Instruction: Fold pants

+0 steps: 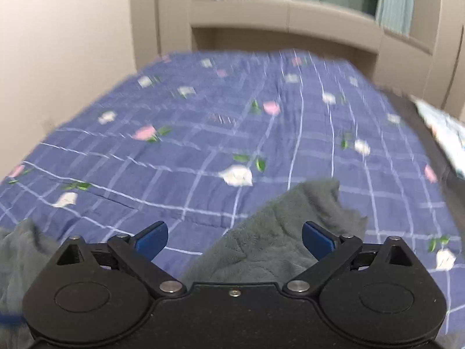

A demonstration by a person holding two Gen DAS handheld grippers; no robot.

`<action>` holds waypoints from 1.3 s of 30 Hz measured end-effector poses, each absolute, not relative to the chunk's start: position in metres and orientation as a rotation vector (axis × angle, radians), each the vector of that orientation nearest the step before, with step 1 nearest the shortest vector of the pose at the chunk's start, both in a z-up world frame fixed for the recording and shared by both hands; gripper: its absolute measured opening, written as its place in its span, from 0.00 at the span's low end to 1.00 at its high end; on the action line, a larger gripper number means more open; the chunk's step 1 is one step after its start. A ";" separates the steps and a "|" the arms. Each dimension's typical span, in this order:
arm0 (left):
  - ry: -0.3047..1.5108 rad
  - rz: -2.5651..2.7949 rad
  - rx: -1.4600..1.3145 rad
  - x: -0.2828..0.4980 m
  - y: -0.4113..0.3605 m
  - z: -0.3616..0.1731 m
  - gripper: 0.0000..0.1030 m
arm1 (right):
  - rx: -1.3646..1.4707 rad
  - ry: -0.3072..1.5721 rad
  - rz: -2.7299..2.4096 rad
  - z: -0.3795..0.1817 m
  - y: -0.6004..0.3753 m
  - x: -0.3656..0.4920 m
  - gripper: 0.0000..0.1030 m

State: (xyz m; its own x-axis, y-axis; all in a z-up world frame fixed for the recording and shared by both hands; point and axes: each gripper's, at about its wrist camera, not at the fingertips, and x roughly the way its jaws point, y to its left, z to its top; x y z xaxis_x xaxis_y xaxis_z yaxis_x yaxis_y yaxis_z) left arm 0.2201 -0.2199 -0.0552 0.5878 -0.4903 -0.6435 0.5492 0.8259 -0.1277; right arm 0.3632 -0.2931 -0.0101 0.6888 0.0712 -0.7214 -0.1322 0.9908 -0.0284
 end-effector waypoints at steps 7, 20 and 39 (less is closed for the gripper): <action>0.769 -0.663 0.131 0.217 -0.228 -0.064 0.53 | -0.076 0.936 0.059 -0.036 -0.285 0.381 0.31; 0.796 -0.647 0.157 0.211 -0.239 -0.046 0.04 | 0.052 0.689 0.032 0.017 -0.344 0.295 0.07; 0.835 -0.675 0.340 0.177 -0.272 -0.071 0.04 | 0.510 0.620 -0.160 -0.049 -0.444 0.138 0.57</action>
